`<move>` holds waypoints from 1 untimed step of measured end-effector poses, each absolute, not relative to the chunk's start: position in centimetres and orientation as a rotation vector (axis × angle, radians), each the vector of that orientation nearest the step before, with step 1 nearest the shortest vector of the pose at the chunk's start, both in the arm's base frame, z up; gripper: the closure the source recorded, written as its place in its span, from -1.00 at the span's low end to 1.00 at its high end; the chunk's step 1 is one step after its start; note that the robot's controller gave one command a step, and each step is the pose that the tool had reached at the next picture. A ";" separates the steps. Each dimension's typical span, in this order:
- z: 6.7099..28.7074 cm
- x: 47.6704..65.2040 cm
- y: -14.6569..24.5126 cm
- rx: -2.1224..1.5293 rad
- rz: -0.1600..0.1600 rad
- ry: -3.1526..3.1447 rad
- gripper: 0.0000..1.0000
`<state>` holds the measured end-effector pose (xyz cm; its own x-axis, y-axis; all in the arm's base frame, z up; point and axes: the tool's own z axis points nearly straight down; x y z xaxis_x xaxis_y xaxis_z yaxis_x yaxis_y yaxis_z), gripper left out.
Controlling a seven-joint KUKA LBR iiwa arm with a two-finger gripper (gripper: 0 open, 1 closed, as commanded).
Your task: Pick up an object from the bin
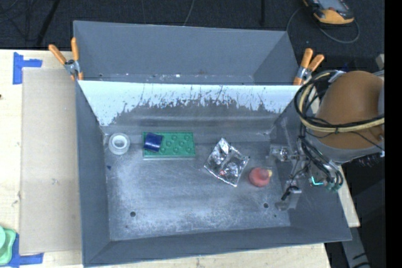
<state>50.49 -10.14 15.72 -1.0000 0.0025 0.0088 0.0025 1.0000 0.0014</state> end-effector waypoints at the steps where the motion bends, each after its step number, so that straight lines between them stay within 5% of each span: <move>1: 11.2 48.6 -12.9 0.635 -0.003 -3.071 -1.00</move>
Offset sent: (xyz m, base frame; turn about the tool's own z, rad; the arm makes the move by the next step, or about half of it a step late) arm -0.0176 -0.0272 -0.0434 -0.4111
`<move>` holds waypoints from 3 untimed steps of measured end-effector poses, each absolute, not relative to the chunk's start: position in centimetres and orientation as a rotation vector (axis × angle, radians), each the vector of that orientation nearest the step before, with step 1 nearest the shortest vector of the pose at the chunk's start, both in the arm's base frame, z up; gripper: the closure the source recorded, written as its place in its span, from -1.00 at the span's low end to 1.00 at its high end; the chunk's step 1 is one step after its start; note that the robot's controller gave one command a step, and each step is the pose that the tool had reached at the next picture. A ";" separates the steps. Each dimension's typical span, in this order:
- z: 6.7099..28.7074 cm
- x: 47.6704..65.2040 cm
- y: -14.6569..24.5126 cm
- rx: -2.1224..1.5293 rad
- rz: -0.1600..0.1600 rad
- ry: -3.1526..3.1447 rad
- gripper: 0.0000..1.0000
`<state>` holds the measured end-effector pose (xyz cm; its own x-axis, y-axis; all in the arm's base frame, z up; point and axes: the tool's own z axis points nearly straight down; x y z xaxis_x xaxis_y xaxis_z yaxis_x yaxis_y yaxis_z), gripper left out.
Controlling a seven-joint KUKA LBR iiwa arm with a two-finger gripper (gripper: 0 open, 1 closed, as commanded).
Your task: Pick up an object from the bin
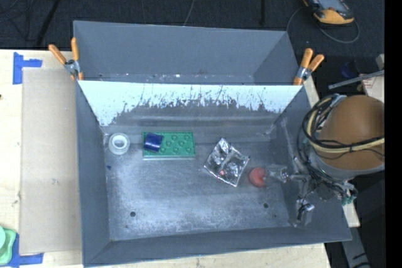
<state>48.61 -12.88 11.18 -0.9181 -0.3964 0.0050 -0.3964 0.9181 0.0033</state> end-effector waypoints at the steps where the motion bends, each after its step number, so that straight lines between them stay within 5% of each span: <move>1: 16.3 52.7 -14.9 0.720 0.005 -3.066 -1.00; 2: 8.0 55.2 -12.8 0.745 -0.008 -3.048 -1.00; 3: 6.9 56.2 -10.5 0.687 -0.004 -3.065 -1.00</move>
Offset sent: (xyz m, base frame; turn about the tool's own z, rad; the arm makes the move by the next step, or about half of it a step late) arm 0.0380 -0.0200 0.0490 -0.0558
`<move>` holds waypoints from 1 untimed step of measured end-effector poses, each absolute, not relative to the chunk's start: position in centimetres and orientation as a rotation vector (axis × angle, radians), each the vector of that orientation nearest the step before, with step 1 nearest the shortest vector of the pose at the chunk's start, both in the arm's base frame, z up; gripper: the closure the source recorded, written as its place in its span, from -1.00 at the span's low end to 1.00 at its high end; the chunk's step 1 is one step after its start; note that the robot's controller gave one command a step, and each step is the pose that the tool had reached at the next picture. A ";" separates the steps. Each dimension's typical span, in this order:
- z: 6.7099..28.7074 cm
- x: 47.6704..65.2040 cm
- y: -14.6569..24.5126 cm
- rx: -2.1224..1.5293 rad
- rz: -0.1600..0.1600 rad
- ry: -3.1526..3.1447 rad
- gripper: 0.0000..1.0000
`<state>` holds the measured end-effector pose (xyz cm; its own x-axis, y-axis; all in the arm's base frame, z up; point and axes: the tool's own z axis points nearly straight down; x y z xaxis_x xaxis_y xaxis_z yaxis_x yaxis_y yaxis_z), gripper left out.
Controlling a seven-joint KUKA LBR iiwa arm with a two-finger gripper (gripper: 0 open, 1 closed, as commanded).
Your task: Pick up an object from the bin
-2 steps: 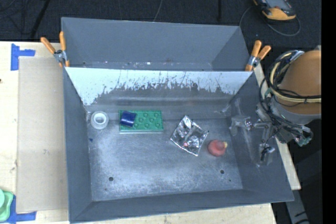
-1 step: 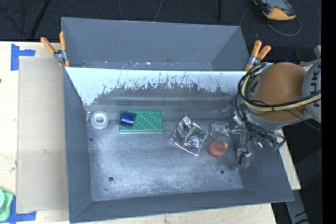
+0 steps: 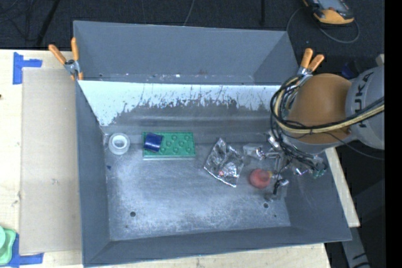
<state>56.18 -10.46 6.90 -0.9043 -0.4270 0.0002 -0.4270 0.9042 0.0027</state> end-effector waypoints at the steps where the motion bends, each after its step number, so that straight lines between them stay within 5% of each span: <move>1: 7.0 56.2 -10.5 0.689 -0.002 -3.066 1.00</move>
Offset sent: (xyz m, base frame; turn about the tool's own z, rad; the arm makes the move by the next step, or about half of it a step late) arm 0.0000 0.0000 0.0000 0.0000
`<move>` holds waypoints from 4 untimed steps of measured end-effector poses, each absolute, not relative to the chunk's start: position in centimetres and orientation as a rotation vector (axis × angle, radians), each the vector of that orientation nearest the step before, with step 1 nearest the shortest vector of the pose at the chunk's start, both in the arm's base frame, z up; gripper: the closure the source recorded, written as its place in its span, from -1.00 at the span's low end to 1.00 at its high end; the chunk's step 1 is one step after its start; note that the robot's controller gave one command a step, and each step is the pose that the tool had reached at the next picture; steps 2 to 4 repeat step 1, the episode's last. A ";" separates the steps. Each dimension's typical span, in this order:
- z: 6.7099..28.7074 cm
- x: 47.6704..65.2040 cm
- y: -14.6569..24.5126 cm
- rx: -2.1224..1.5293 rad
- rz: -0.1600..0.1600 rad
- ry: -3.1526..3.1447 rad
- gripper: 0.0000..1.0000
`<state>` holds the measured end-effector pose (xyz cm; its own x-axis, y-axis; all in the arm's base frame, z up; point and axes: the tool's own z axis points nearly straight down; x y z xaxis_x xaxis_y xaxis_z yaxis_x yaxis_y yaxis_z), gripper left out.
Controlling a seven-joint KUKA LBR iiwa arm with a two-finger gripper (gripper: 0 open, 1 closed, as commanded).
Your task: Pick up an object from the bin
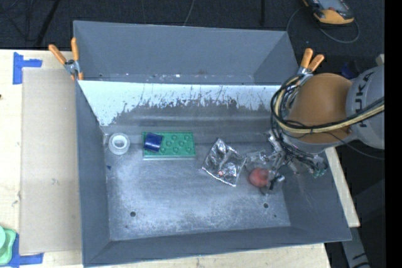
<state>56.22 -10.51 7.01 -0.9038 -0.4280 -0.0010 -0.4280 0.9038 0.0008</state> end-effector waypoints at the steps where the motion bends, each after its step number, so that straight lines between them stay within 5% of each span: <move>1: 20.7 55.0 -9.0 -0.702 -0.003 3.054 1.00; 4: 20.7 55.0 -9.0 -0.702 -0.003 3.054 1.00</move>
Offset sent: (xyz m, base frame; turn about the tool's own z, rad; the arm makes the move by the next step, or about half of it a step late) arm -0.0144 0.0156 0.1325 -0.0083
